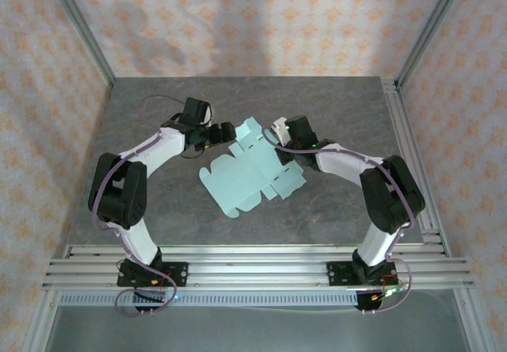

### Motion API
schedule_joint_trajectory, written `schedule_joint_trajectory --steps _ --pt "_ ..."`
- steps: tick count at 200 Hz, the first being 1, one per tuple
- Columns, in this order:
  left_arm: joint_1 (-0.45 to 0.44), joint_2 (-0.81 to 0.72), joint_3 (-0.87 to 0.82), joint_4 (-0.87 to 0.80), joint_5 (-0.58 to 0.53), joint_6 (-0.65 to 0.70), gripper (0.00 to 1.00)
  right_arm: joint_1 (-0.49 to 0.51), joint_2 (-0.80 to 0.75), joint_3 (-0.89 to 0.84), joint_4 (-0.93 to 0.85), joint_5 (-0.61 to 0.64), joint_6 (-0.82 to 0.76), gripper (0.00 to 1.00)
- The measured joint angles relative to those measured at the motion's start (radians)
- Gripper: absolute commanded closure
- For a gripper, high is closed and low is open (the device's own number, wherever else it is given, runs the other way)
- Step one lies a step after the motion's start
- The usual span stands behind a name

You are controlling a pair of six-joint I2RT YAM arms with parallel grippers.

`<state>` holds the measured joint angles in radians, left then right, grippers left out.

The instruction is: Fold the paper box

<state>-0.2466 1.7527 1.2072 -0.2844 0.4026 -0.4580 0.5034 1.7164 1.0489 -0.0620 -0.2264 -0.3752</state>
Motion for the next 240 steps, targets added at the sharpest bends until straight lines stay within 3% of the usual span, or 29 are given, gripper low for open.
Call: schedule_joint_trajectory --steps 74,137,240 --pt "0.004 0.084 0.010 0.066 0.121 0.143 0.16 -0.016 -0.025 0.000 -0.048 -0.119 0.001 1.00" --pt "-0.042 0.146 0.010 0.080 0.157 0.146 0.30 -0.015 -0.024 0.001 -0.051 -0.118 0.008 1.00" --pt "-0.108 0.172 0.022 0.117 0.165 0.146 0.32 -0.017 0.015 0.029 -0.104 -0.039 0.008 1.00"
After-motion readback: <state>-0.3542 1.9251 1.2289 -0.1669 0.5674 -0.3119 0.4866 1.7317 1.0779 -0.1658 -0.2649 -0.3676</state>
